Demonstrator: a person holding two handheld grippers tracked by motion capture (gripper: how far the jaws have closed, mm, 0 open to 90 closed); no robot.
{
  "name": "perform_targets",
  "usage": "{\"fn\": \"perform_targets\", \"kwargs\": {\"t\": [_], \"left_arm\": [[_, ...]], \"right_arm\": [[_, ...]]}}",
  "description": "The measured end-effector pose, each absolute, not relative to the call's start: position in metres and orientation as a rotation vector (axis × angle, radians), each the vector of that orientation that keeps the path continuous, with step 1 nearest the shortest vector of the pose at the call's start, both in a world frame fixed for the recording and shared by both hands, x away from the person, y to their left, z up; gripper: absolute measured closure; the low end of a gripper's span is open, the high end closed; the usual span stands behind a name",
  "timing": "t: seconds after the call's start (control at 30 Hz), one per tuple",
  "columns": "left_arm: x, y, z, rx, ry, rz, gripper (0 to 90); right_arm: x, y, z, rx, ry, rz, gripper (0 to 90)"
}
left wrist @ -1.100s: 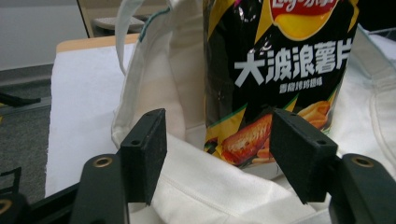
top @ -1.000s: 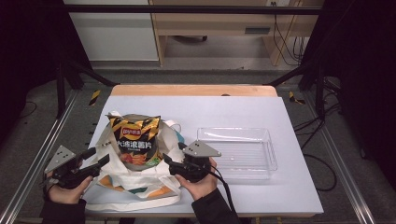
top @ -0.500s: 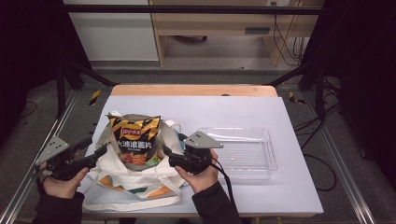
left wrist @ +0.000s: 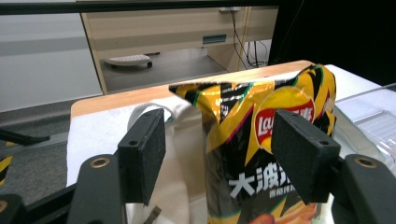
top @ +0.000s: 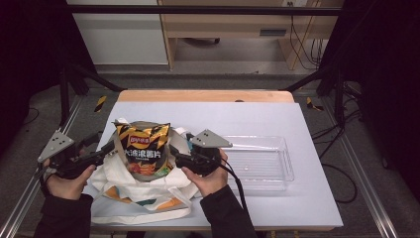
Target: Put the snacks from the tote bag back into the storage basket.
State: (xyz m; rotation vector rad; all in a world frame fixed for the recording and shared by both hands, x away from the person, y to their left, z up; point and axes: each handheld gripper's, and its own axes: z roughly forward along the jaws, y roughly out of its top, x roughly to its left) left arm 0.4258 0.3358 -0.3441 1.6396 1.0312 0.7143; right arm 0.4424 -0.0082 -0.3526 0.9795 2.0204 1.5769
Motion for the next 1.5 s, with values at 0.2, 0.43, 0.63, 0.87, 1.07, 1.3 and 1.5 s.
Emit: {"fn": "perform_targets", "kwargs": {"t": [0.2, 0.43, 0.63, 0.87, 1.07, 1.3, 1.5], "left_arm": [[0.432, 0.330, -0.340, 1.650, 1.019, 0.725, 36.7], [0.442, 0.325, -0.342, 1.662, 1.044, 0.732, 38.5], [0.451, 0.322, -0.342, 1.670, 1.052, 0.714, 40.3], [0.455, 0.321, -0.349, 1.685, 1.063, 0.684, 41.2], [0.459, 0.320, -0.358, 1.715, 1.068, 0.639, 42.4], [0.464, 0.319, -0.364, 1.743, 1.069, 0.610, 47.9], [0.465, 0.318, -0.366, 1.743, 1.059, 0.566, 58.4]], "right_arm": [[0.450, 0.004, -0.351, 0.969, 2.030, 1.567, 38.2], [0.457, 0.016, -0.352, 0.958, 2.041, 1.556, 40.1], [0.463, 0.022, -0.354, 0.977, 2.040, 1.542, 41.5], [0.469, 0.025, -0.357, 0.993, 2.052, 1.532, 40.5], [0.472, 0.028, -0.360, 1.000, 2.062, 1.525, 40.2], [0.478, 0.036, -0.367, 1.013, 2.090, 1.525, 42.7], [0.481, 0.043, -0.371, 1.004, 2.110, 1.521, 46.8]]}}
